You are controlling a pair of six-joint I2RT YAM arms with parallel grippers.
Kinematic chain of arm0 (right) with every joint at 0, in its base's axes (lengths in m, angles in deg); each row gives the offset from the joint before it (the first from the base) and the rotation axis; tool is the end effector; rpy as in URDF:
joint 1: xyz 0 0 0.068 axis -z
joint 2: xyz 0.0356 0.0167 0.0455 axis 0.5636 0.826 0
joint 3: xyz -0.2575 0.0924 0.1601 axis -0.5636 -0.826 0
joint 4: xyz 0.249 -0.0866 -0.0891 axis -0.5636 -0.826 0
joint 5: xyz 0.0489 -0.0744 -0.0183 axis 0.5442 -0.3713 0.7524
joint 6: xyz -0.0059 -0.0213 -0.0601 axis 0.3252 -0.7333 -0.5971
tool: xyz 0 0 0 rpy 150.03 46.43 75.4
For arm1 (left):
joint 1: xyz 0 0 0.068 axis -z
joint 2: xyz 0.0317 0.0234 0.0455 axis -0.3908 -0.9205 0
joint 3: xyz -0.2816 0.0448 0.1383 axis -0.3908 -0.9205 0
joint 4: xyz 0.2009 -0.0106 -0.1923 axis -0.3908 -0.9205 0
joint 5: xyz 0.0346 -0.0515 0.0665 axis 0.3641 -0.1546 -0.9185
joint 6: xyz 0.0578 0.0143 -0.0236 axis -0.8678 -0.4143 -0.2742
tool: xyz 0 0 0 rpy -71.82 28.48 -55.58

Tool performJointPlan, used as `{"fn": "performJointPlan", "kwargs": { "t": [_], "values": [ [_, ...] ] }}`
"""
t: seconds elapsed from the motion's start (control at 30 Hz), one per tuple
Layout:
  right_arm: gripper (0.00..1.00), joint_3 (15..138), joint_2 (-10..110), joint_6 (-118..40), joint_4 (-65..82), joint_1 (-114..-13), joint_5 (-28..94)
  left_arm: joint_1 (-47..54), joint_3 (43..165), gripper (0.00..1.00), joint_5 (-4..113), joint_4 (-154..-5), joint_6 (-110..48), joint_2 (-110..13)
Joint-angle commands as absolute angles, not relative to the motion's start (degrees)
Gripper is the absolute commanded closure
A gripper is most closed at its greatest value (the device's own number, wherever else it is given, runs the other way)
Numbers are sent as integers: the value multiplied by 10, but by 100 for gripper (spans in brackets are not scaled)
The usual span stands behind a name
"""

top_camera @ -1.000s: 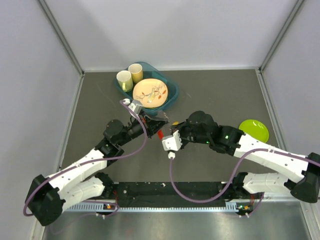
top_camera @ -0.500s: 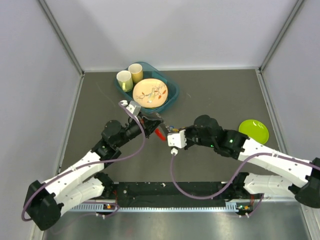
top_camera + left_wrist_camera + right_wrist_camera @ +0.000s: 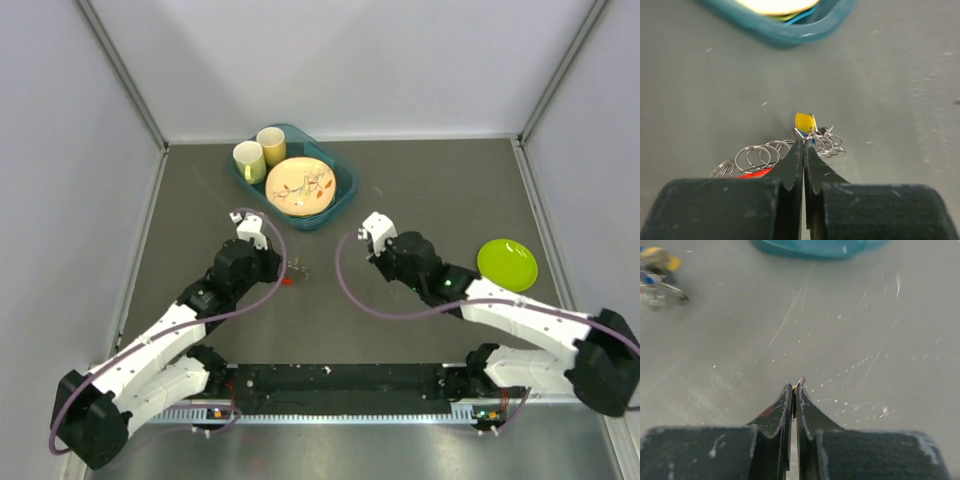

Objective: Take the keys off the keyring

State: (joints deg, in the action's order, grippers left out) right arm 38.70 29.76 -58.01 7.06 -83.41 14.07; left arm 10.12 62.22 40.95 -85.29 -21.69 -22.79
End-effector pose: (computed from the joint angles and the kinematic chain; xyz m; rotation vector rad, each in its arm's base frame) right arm 0.1680 0.1797 0.2831 -0.9192 1.7864 0.2199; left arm 0.1705 -0.1059 0.2724 0.1456 1.9963 -0.5311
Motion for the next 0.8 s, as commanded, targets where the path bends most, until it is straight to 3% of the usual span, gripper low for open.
{"fn": "performJointPlan", "kwargs": {
  "t": [0.0,0.23,0.33,0.37,0.4,0.43,0.53,0.6,0.63,0.7,0.77],
  "values": [
    [99,463,402,-381,39,-793,58,75,645,100,303,-924,-200,-218],
    [100,525,537,-310,-7,-697,118,42,638,100,233,-974,-145,-272],
    [84,554,565,-309,-18,-673,128,21,628,99,213,-956,-132,-285],
    [79,561,566,-310,-26,-669,128,12,632,93,210,-953,-134,-289],
    [66,575,567,-319,-34,-668,127,5,636,79,208,-953,-133,-295],
    [61,583,563,-324,-44,-667,123,-2,642,70,206,-953,-132,-306],
    [41,619,534,-331,-104,-668,101,-32,676,55,206,-970,-133,-310],
    [5,638,507,-335,-150,-668,102,-37,711,47,203,-978,-154,-304],
    [1,643,489,-335,-166,-668,107,-37,722,26,210,-984,-164,-294],
    [1,665,434,-316,-206,-667,129,-37,758,1,242,-984,-204,-281],
    [1,680,375,-284,-227,-668,152,-37,790,1,328,-975,-246,-257]
  ]
}}
